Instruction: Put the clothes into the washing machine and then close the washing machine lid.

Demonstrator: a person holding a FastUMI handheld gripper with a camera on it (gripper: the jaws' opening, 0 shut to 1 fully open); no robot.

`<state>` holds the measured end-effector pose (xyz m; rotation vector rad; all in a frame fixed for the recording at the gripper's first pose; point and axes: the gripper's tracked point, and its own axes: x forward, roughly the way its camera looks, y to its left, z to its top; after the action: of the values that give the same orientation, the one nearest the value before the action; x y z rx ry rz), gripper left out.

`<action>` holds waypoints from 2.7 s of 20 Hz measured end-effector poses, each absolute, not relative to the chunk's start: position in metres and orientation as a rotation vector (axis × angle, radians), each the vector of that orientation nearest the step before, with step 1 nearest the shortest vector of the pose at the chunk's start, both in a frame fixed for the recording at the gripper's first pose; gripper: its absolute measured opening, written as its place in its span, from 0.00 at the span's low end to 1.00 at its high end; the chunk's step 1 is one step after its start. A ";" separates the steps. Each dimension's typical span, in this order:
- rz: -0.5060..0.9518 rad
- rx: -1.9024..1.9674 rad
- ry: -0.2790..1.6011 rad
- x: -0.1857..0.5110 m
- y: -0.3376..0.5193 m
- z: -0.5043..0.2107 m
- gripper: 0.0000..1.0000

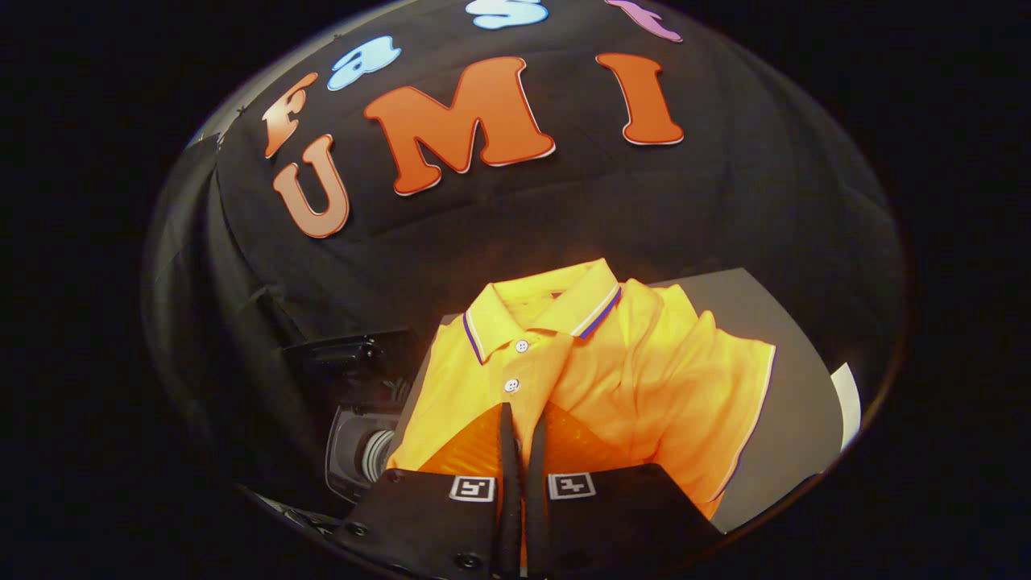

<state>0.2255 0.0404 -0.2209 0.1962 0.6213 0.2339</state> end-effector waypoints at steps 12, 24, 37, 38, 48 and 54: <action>0.337 0.189 0.480 0.207 0.095 -0.155 0.10; 0.583 0.202 0.426 0.144 0.281 -0.099 0.10; 0.619 0.131 0.727 0.154 0.409 -0.269 0.10; 0.608 0.124 0.745 0.160 0.414 -0.285 0.10; 0.525 0.135 0.944 0.199 0.434 -0.416 0.10; 0.460 0.129 1.010 0.217 0.432 -0.482 0.10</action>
<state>0.2174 0.4325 -0.4817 0.1289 1.0096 0.4602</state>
